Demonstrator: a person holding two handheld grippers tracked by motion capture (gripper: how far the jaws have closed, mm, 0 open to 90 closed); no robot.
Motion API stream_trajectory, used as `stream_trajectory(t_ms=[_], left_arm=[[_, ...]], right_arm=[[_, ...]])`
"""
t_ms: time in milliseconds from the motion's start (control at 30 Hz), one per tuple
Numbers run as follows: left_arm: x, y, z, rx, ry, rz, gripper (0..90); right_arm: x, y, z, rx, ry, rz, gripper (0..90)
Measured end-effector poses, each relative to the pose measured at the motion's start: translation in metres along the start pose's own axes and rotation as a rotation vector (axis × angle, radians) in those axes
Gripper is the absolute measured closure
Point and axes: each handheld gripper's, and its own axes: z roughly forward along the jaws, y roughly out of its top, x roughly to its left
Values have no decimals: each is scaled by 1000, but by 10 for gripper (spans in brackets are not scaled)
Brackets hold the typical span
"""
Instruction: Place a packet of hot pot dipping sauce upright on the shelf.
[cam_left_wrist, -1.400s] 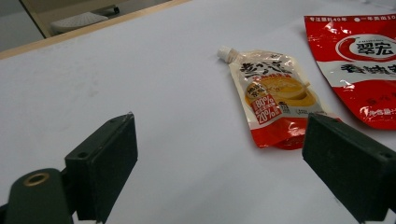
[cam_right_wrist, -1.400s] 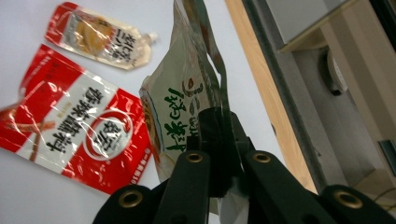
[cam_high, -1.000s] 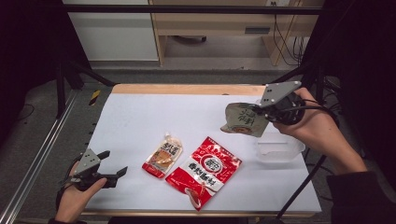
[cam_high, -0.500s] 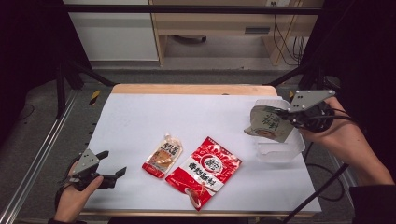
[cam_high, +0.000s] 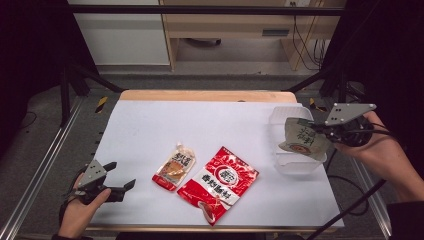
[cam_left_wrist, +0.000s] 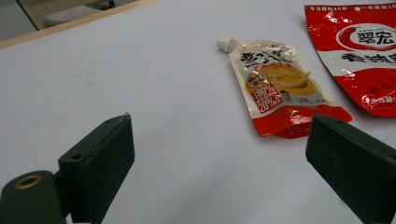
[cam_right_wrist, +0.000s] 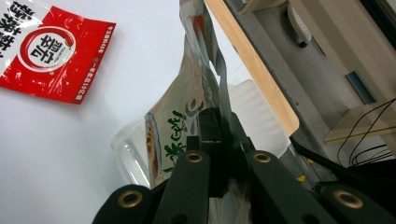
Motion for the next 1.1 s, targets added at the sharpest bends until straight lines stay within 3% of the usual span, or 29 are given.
stream_trajectory(t_ms=[333, 700, 1100], left_arm=[[0, 0, 0, -1, -6, -3, 78], [0, 0, 0, -3, -11, -4, 78], [0, 0, 1, -1, -12, -6, 78]], right_arm=[[1, -8, 11, -10, 36, -4, 900], [5, -14, 4, -44, 101, -29, 900], [3, -20, 10, -64, 169, -6, 900]])
